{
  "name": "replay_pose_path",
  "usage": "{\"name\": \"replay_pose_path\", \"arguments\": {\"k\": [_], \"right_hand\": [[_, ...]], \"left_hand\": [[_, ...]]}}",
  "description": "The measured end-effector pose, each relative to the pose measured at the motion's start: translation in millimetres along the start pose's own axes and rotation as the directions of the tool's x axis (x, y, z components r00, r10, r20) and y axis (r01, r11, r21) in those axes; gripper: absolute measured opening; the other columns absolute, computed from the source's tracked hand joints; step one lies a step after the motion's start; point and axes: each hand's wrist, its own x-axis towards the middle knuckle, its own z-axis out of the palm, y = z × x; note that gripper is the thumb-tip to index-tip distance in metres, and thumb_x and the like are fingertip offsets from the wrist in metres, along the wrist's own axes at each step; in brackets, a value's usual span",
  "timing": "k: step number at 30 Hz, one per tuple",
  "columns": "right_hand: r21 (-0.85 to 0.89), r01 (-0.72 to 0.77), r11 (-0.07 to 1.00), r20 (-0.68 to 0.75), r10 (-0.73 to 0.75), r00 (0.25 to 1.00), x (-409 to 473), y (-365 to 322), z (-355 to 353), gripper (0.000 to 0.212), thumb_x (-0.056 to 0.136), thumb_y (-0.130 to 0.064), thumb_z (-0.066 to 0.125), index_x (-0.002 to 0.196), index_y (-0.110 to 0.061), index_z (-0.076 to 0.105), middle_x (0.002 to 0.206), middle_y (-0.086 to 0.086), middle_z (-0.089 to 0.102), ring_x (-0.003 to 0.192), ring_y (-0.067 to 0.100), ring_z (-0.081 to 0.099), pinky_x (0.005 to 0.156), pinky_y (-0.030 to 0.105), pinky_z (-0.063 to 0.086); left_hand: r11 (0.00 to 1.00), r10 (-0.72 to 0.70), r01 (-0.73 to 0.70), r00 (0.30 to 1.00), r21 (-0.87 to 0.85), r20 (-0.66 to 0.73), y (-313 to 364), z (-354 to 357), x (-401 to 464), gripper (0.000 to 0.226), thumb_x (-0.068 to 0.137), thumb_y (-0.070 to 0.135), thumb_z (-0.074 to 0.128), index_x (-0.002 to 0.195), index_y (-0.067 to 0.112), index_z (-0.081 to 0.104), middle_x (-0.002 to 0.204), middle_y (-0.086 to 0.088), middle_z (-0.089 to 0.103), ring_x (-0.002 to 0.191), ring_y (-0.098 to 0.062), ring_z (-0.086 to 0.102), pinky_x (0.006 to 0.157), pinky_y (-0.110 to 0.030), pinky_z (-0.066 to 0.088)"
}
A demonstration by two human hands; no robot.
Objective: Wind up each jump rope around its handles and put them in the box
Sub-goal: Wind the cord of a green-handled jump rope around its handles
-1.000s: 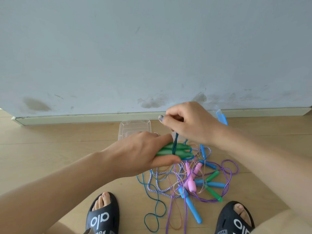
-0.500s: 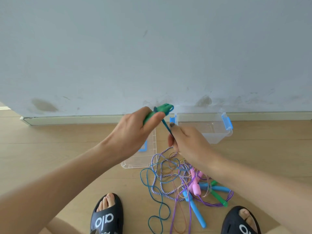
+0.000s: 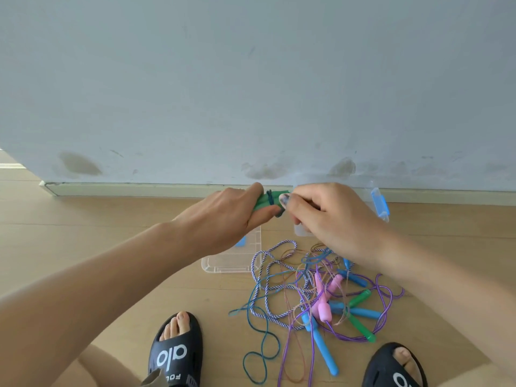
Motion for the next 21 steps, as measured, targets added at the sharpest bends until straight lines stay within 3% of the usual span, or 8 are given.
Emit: {"name": "replay_pose_path", "arguments": {"k": [7,11,16,21], "right_hand": [[0.158,-0.094,0.983,0.075,0.083,0.994,-0.6,0.8,-9.0,0.043,0.102,-0.033,0.048,0.064,-0.013,0.051,0.047,-0.009,0.032,0.050,0.015,0.026,0.051,0.027,0.025],[0.084,-0.039,0.996,0.126,0.028,0.992,-2.0,-0.9,-4.9,0.042,0.102,-0.034,0.049,0.065,-0.013,0.051,0.049,-0.007,0.031,0.049,0.013,0.027,0.053,0.039,0.037],[0.073,-0.034,0.997,0.107,0.026,0.994,2.6,-0.9,-11.3,0.043,0.100,-0.033,0.052,0.064,-0.010,0.051,0.049,-0.008,0.031,0.047,0.010,0.025,0.047,0.024,0.024],[0.025,0.041,0.999,0.067,-0.043,0.997,12.2,4.7,-11.1,0.045,0.096,-0.039,0.060,0.063,-0.010,0.052,0.052,-0.005,0.030,0.050,0.008,0.026,0.048,0.021,0.023]], "left_hand": [[0.999,0.043,-0.042,0.997,-0.016,0.063,-1.1,-2.2,-3.1,0.045,0.090,0.064,0.024,0.087,0.020,0.034,0.064,0.000,0.047,0.056,-0.021,0.044,0.053,-0.035,0.031],[0.989,0.088,-0.100,0.991,0.113,0.104,3.8,-2.7,-3.4,0.052,0.090,0.065,0.023,0.097,0.017,0.042,0.070,0.004,0.049,0.060,-0.021,0.048,0.052,-0.032,0.030],[0.971,0.134,-0.154,0.984,0.183,0.118,8.0,-6.8,-4.1,0.056,0.086,0.067,0.018,0.097,0.016,0.039,0.068,0.006,0.043,0.056,-0.016,0.042,0.047,-0.026,0.027],[0.952,0.174,-0.198,0.977,0.234,0.119,13.6,-9.1,-6.6,0.065,0.084,0.069,0.017,0.118,0.019,0.041,0.071,0.007,0.046,0.061,-0.021,0.046,0.056,-0.031,0.031]]}}
